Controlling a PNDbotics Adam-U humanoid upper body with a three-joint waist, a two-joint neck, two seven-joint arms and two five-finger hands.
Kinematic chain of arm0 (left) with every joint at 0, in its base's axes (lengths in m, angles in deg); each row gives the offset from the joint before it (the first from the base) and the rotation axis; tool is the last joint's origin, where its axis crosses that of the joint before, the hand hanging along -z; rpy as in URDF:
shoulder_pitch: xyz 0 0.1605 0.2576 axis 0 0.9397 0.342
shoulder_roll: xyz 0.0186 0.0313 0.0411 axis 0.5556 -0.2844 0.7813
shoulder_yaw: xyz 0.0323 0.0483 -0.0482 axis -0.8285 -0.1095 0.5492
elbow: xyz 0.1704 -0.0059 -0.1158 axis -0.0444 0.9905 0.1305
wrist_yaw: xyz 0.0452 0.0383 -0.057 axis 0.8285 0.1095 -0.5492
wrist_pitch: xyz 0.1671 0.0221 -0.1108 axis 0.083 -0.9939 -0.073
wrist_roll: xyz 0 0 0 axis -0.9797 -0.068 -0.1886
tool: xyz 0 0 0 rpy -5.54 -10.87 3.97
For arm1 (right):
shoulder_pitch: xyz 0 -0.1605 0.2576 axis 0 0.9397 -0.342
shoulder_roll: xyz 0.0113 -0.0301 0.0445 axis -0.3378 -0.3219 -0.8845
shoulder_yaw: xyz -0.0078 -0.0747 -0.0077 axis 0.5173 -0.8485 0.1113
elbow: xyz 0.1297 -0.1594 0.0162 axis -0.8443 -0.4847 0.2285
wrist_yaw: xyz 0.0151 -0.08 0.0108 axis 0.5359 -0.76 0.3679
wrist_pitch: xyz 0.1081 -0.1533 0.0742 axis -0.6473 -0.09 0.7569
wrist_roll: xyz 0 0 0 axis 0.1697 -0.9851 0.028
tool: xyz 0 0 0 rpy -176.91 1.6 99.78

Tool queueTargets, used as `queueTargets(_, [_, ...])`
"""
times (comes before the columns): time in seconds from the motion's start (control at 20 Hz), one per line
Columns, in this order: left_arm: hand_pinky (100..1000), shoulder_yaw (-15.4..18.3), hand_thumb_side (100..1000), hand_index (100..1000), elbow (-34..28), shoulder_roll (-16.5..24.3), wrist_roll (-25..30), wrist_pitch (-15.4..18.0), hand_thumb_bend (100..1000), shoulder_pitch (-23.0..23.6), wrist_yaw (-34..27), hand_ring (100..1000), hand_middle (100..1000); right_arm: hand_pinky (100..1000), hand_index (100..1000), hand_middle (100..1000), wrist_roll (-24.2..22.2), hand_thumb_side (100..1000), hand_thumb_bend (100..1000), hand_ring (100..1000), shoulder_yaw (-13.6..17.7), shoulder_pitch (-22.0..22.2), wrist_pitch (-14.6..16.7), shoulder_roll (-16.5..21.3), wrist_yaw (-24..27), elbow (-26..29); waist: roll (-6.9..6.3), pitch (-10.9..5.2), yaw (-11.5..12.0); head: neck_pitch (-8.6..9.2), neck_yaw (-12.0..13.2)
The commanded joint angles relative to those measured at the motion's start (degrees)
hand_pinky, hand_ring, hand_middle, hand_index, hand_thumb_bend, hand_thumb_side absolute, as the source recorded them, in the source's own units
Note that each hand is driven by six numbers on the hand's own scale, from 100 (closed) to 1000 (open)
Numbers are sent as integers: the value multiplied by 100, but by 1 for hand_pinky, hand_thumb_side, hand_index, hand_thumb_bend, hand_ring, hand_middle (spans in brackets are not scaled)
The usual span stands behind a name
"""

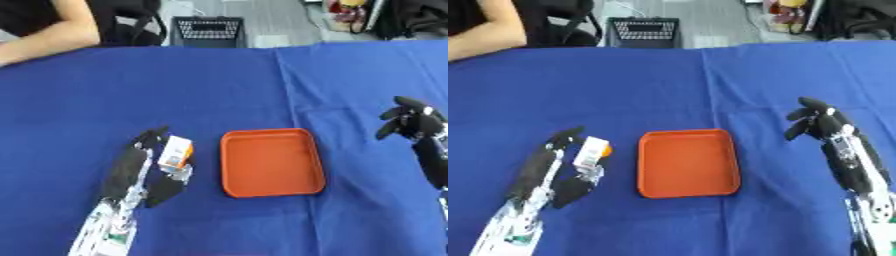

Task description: Pick up objects on the table and place them in the box.

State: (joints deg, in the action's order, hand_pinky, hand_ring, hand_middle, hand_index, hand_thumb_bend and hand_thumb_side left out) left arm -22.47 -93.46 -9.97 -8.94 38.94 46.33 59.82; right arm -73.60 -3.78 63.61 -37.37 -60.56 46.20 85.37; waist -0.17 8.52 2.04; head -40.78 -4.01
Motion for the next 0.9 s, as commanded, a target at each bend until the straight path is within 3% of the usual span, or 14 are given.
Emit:
queueTargets(0.05, [1000,30,660,1000,-56,-32,-48,-31,466,-94,36,1000,758,541,884,649,-9,911,100,544,22,-8,-8,63,-12,65,-1,-67,-9,49,17])
queueTargets(0.9, [1000,113,674,1000,111,-73,-160,-202,458,-154,140,1000,758,541,884,650,-18,912,100,544,24,-3,-9,60,-10,57,-2,-68,-20,43,17])
